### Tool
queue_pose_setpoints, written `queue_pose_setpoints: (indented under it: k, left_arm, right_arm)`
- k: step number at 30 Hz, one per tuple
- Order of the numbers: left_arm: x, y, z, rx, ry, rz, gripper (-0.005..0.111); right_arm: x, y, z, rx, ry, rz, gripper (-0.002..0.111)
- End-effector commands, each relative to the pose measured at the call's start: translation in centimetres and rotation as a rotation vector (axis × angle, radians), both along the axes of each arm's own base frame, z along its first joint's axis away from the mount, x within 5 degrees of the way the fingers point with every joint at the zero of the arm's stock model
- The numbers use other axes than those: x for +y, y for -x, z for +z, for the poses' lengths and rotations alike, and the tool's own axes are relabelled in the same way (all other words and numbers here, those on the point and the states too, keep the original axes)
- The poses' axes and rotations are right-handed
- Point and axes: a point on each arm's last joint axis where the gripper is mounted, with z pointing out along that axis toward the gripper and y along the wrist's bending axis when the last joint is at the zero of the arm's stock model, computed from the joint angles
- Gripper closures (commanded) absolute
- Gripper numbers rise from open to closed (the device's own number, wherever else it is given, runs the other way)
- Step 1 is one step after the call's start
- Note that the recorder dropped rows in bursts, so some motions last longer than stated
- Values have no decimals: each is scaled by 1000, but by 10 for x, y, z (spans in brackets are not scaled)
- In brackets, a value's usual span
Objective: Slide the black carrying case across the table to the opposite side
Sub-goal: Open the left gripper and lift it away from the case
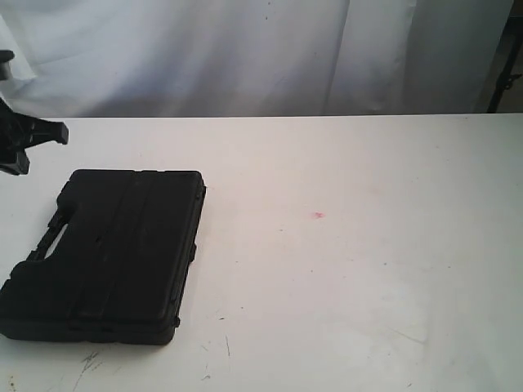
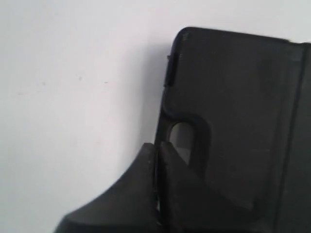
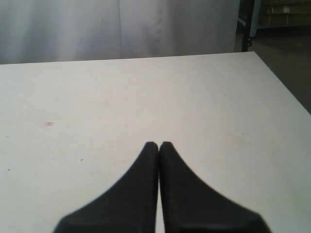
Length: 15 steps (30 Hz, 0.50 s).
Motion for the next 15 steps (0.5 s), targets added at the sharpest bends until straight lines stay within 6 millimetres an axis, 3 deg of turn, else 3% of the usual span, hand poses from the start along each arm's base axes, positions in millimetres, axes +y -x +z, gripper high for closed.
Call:
queue_pose_setpoints:
  k: [1,9,15]
  left_arm:
    - [-13,15,27,-84,142,-31,107]
    - [-16,64,53,-265,250,-28,107]
    - [-13,116,50,-355,278,-7,107]
  right_arm:
    - [-1,0,-1,-2,15,-8,108]
    - [-1,0,-1,-2,15,-8,108]
    - [-1,0,-1,-2,15,-8,108]
